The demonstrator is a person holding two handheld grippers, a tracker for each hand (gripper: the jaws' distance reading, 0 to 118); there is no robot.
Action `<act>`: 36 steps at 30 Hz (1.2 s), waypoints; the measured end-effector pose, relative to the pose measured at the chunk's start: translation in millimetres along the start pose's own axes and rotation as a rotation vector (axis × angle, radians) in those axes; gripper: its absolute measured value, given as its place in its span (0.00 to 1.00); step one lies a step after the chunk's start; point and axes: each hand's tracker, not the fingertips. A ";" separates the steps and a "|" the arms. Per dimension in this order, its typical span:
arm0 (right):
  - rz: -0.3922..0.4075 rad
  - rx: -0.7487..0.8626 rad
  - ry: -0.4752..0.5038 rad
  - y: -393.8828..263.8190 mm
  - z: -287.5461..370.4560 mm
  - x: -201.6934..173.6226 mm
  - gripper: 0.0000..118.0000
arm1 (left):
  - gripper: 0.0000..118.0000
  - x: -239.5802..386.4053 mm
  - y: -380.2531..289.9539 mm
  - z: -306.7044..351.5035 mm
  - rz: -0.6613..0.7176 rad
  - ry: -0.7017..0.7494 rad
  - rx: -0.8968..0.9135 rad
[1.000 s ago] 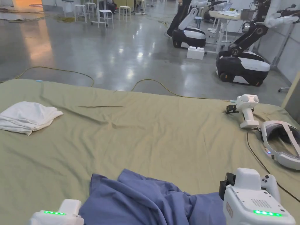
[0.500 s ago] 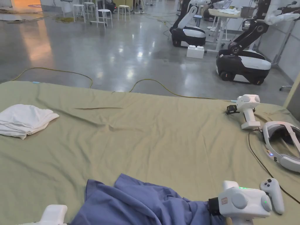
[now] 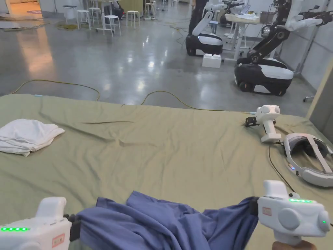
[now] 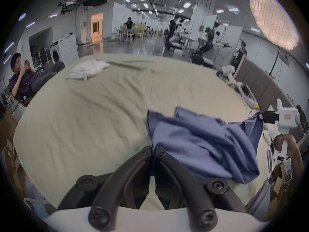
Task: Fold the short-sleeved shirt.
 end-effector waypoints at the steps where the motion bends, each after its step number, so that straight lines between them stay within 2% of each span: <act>1: 0.010 0.024 -0.013 7.4 12.5 3.0 0.02 | 0.04 -3.1 9.4 6.2 -0.002 0.002 0.031; 6: 0.035 0.150 -0.067 38.1 71.1 17.0 0.01 | 0.04 -8.4 64.0 49.3 -0.004 0.014 0.162; 12: 0.019 0.261 -0.097 77.9 119.1 26.7 0.01 | 0.04 -14.9 135.6 90.0 0.008 0.058 0.259; 17: 0.019 0.359 -0.078 120.0 145.3 19.1 0.01 | 0.04 -15.0 190.9 104.3 0.004 0.054 0.328; 23: 0.027 0.492 -0.109 182.2 164.9 2.4 0.01 | 0.04 -6.6 251.1 108.1 -0.038 0.085 0.373; 36: 0.070 0.616 -0.176 313.4 195.5 -17.9 0.01 | 0.04 -7.9 363.8 128.6 -0.045 0.117 0.467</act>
